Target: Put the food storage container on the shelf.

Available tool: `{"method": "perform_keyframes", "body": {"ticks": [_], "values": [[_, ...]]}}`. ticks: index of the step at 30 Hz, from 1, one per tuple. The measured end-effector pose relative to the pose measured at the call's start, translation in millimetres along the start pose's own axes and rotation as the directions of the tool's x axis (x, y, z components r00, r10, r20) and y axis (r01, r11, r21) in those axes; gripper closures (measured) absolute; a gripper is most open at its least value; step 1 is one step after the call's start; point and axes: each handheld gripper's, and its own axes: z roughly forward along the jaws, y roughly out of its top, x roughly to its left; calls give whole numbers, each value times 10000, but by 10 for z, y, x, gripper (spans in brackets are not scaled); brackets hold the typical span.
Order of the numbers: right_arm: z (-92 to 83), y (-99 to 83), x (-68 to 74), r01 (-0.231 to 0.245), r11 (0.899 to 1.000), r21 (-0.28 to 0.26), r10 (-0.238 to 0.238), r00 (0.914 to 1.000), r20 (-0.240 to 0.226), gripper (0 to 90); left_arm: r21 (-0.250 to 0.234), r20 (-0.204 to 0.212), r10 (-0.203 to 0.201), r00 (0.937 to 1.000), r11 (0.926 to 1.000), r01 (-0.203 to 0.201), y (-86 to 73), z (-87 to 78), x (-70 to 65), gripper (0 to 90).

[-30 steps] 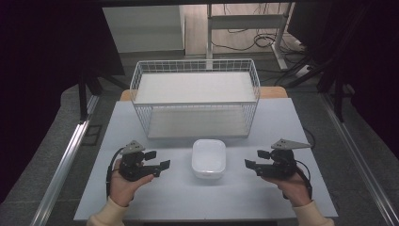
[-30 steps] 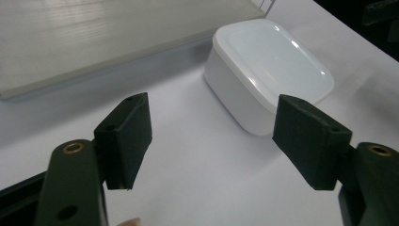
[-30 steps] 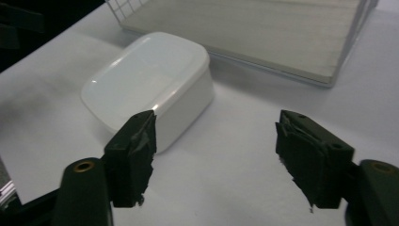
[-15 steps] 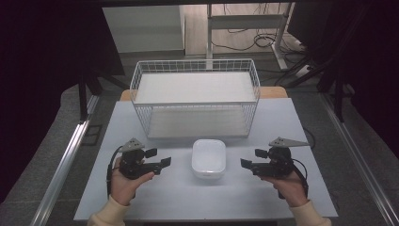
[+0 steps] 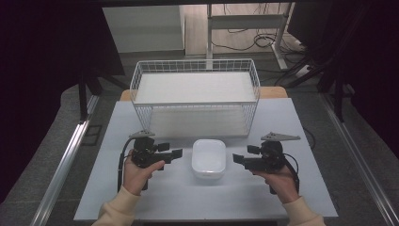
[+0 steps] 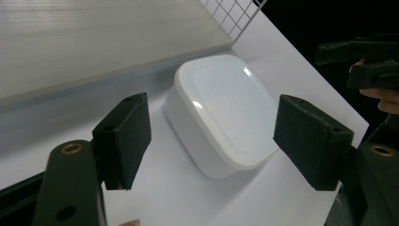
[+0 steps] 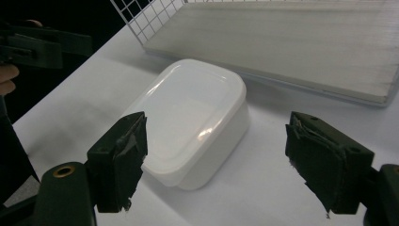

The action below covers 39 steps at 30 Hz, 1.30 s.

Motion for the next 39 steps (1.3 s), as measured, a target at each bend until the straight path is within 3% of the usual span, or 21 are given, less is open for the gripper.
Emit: {"method": "perform_keyframes", "body": {"ticks": [8, 11, 17, 26, 28, 30, 36, 39], "values": [[201, 123, 11, -624, 9980, 100, 628, 9970, -457, 211, 390, 386, -617, 9973, 9974, 602, 149, 238, 36, 273], [274, 126, 14, -810, 9966, 155, 817, 9952, -529, 211, 364, 560, -855, 9948, 9958, 836, 136, 293, 66, 268], [425, 65, -6, -956, 9944, 452, 980, 9937, -536, 221, 868, 824, -1117, 9903, 9907, 1046, 75, 402, 106, 266], [563, 9, -28, -1160, 9908, 695, 1202, 9910, -595, 259, 1311, 1041, -1888, 9765, 9759, 1747, 19, 571, 161, 293], [584, 2, -33, -1208, 9901, 714, 1249, 9906, -564, 275, 1459, 1029, -1821, 9779, 9752, 1663, 15, 588, 192, 298], [613, -19, -45, -1329, 9890, 649, 1364, 9892, -540, 300, 1494, 1039, -2058, 9731, 9705, 1893, 6, 642, 196, 302], [700, -85, -81, -1770, 9802, 892, 1824, 9816, -561, 338, 1710, 1276, -2184, 9675, 9657, 1954, -20, 713, 211, 326], [721, -103, -85, -1845, 9782, 956, 1906, 9799, -592, 360, 1783, 1562, -2435, 9572, 9602, 2151, -37, 715, 244, 356]]}}
